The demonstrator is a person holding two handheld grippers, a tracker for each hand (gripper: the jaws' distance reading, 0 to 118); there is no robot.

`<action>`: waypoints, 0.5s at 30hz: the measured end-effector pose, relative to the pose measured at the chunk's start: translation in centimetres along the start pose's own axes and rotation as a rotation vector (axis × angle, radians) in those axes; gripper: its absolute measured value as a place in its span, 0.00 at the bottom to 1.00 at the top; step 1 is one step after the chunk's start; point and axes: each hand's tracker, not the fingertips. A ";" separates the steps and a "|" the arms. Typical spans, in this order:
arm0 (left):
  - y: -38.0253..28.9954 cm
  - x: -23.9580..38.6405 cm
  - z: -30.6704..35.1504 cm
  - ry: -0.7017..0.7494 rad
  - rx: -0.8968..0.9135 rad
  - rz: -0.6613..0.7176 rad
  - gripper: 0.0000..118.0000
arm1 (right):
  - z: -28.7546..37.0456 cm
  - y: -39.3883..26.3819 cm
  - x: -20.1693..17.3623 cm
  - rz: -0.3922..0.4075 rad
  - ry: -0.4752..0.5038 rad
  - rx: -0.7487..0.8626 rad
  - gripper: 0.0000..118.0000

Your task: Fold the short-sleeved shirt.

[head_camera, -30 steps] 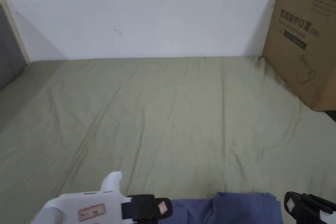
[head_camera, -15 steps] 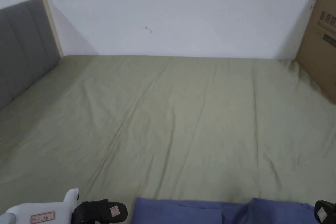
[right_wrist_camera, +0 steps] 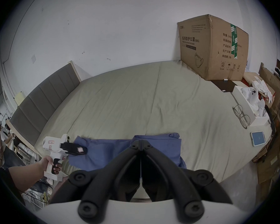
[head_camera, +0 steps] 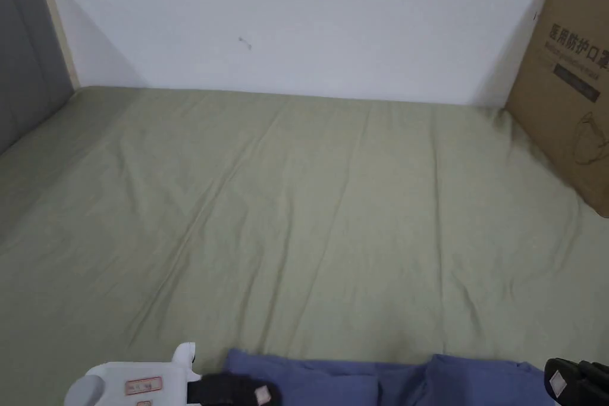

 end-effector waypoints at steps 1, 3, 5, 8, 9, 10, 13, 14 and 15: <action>0.1 -0.9 -0.2 0.094 -0.017 0.053 0.09 | 0.0 -0.1 0.0 0.003 -0.002 -0.002 0.00; -0.4 1.6 1.0 0.019 0.052 -0.036 0.09 | 0.0 -0.1 0.2 0.004 -0.006 -0.007 0.00; -1.1 3.9 1.5 0.097 0.051 -0.124 0.09 | 0.0 0.0 0.5 -0.007 0.004 -0.008 0.00; -1.8 6.6 5.1 0.123 0.113 -0.101 0.09 | 0.2 0.3 0.8 -0.015 0.020 0.004 0.00; -1.8 7.8 6.8 0.201 0.159 -0.129 0.09 | 0.2 0.4 0.9 -0.018 0.025 0.013 0.00; -1.7 8.8 8.3 0.284 0.188 -0.163 0.09 | 0.3 0.4 1.1 -0.024 0.033 0.019 0.00; -2.2 13.1 12.1 0.715 0.310 -0.297 0.09 | 0.2 0.3 1.7 -0.049 0.055 0.030 0.00; -2.3 13.9 12.5 0.776 0.335 -0.331 0.09 | 0.3 0.2 1.9 -0.056 0.057 0.033 0.00; -2.4 14.8 12.8 0.808 0.338 -0.368 0.09 | 0.2 0.0 2.2 -0.067 0.060 0.032 0.00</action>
